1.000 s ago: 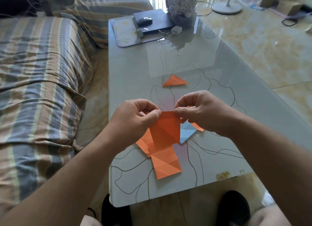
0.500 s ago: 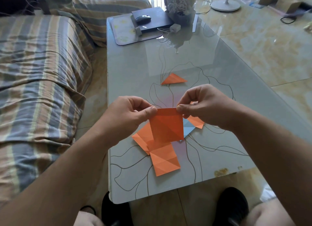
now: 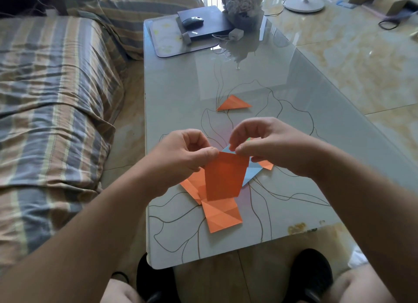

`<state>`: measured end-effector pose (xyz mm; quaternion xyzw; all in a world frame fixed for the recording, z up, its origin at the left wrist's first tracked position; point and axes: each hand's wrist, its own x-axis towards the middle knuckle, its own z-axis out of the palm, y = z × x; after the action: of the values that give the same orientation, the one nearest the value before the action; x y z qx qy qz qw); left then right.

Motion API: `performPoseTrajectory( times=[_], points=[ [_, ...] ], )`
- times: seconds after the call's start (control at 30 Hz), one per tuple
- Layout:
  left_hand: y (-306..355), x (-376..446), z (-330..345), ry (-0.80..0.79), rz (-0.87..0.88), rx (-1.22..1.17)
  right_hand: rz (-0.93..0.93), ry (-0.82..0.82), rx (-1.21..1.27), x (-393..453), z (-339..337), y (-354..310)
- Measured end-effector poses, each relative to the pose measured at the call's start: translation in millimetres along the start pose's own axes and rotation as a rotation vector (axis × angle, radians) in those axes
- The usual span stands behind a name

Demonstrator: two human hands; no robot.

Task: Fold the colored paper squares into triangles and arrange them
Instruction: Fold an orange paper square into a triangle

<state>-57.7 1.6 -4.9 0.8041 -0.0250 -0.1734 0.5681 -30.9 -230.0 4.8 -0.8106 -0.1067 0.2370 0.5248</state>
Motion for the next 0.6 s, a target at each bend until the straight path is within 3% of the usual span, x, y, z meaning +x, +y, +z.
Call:
performPoseTrajectory(
  times=[0.13, 0.33, 0.5, 0.6],
  points=[
    [4, -1, 3, -0.028, -0.012, -0.098, -0.082, -0.013, 0.079, -1, 15, -3],
    [13, -5, 4, 0.048, -0.045, -0.108, 0.008, -0.135, 0.145, 1, 26, -2],
    [8, 2, -7, 0.35, 0.01, -0.182, 0.123, -0.014, 0.383, 1, 23, -5],
    [5, 3, -11, 0.559, 0.164, -0.154, 0.191, 0.065, 0.511, 3, 24, -5]
  ],
)
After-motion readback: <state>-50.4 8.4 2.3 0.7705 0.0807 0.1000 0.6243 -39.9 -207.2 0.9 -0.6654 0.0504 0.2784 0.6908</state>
